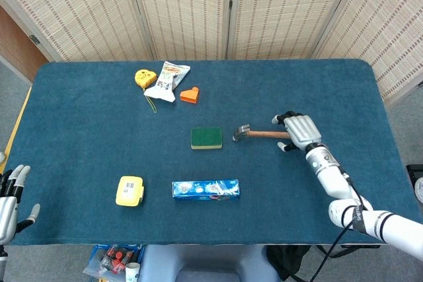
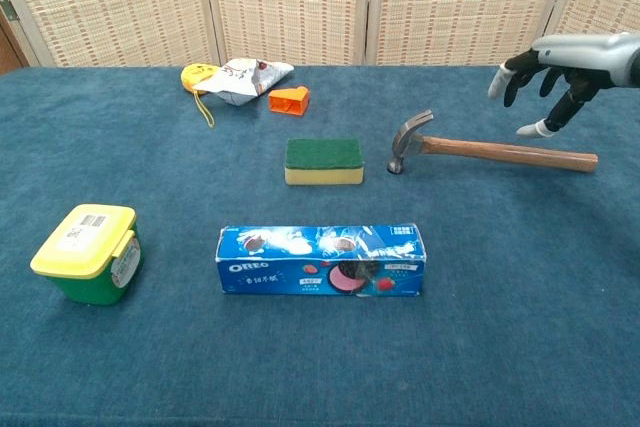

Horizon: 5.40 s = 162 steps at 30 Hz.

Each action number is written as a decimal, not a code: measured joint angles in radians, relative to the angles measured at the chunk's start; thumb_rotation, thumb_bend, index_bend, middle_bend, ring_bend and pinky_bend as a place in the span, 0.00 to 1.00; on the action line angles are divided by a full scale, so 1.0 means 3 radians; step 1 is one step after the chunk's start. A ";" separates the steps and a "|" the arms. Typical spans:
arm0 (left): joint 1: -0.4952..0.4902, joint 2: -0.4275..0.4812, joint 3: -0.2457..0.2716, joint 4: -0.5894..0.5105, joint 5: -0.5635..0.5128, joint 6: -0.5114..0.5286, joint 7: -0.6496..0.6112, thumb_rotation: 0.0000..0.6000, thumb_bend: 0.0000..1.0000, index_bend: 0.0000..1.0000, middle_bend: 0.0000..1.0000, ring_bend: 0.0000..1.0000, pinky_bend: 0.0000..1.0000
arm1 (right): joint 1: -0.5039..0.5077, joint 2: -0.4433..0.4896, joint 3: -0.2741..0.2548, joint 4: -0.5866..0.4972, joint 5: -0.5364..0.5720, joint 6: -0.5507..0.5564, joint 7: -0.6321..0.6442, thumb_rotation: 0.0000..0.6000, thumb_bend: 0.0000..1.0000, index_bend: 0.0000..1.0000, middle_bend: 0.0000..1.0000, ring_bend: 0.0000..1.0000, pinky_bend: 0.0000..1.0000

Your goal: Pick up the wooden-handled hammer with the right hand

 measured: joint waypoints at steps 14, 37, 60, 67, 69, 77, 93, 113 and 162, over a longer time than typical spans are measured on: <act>0.0033 0.0023 -0.0005 -0.0006 -0.0030 0.0015 -0.0003 1.00 0.32 0.00 0.00 0.05 0.00 | 0.0437 -0.0634 -0.0064 0.0848 0.0244 -0.0379 -0.0056 1.00 0.31 0.31 0.35 0.15 0.20; 0.0069 0.0000 -0.0019 0.0093 -0.0068 0.0014 -0.0091 1.00 0.32 0.00 0.00 0.05 0.00 | 0.0664 -0.1037 -0.0166 0.1406 0.0268 -0.0590 0.0005 1.00 0.44 0.37 0.42 0.15 0.20; 0.0089 -0.0028 -0.0026 0.0183 -0.0094 -0.0006 -0.0174 1.00 0.32 0.00 0.00 0.05 0.00 | 0.0692 -0.1095 -0.0205 0.1446 0.0311 -0.0581 -0.0027 1.00 0.56 0.43 0.46 0.16 0.20; 0.0094 -0.0034 -0.0028 0.0200 -0.0098 -0.0009 -0.0188 1.00 0.32 0.00 0.00 0.05 0.00 | 0.0675 -0.1091 -0.0203 0.1423 0.0295 -0.0525 -0.0019 1.00 0.57 0.46 0.51 0.19 0.20; 0.0097 -0.0036 -0.0030 0.0207 -0.0100 -0.0008 -0.0193 1.00 0.33 0.00 0.00 0.05 0.00 | 0.0663 -0.1092 -0.0203 0.1420 0.0277 -0.0504 -0.0006 1.00 0.57 0.47 0.53 0.20 0.20; 0.0101 -0.0044 -0.0028 0.0223 -0.0108 -0.0019 -0.0198 1.00 0.32 0.00 0.00 0.05 0.00 | 0.0622 -0.1082 -0.0194 0.1412 0.0182 -0.0459 0.0079 1.00 0.58 0.54 0.60 0.28 0.20; 0.0111 -0.0039 -0.0030 0.0195 -0.0104 -0.0010 -0.0169 1.00 0.33 0.00 0.00 0.05 0.00 | 0.0408 -0.0765 -0.0155 0.1061 -0.0191 -0.0204 0.0468 1.00 0.62 0.62 0.70 0.46 0.27; 0.0110 -0.0023 -0.0023 0.0114 -0.0087 -0.0004 -0.0085 1.00 0.32 0.00 0.00 0.05 0.00 | 0.0191 -0.0360 -0.0152 0.0635 -0.0409 -0.0150 0.0902 1.00 0.63 0.65 0.76 0.61 0.65; 0.0191 0.0004 0.0002 0.0123 -0.0085 0.0068 -0.0119 1.00 0.32 0.00 0.00 0.04 0.00 | 0.0824 -0.0966 0.0060 0.0955 0.0196 -0.0726 0.1088 1.00 0.64 0.67 0.78 0.63 0.68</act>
